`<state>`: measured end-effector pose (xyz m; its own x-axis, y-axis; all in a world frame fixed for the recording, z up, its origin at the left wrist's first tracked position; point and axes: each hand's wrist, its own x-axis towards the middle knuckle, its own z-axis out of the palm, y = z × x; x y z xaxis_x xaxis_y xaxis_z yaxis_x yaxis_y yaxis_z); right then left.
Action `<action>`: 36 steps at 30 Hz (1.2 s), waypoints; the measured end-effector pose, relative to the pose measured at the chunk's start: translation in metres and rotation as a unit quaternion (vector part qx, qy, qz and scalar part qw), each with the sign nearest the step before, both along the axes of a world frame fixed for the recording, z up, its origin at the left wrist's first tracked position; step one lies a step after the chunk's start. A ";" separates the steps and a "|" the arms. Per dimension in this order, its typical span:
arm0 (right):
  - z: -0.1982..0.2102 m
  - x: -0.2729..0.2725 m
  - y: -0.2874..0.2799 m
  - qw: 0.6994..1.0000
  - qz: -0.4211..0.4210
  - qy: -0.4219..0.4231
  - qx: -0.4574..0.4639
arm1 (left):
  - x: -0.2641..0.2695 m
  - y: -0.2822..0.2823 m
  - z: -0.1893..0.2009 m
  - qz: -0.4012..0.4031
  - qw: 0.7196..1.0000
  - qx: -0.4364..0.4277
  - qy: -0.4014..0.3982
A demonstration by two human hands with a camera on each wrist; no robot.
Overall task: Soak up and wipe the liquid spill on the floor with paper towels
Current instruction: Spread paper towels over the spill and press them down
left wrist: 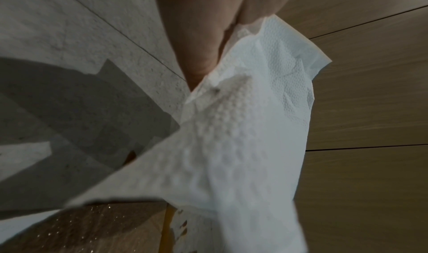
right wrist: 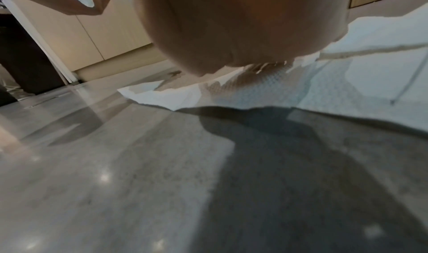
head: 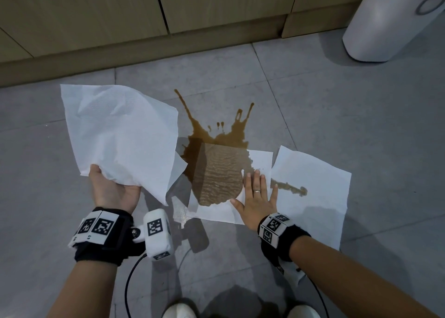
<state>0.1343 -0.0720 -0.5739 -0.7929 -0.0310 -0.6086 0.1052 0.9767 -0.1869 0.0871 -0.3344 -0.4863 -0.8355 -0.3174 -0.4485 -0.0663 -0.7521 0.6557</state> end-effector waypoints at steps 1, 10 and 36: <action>0.001 0.002 0.001 1.000 -0.006 0.001 0.002 | 0.000 -0.001 0.001 -0.012 1.000 -0.006 0.010; 0.002 0.006 0.006 0.999 -0.048 -0.024 -0.011 | 0.004 0.003 0.005 -0.014 0.999 0.038 0.029; 0.012 -0.032 0.023 0.999 -0.005 -0.006 0.037 | 0.008 0.005 0.006 -0.005 1.000 0.028 0.011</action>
<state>0.1021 -0.0494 -0.5619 -0.7852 0.0226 -0.6188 0.1169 0.9868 -0.1123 0.0952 -0.3298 -0.4805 -0.8486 -0.2838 -0.4464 -0.0592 -0.7877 0.6132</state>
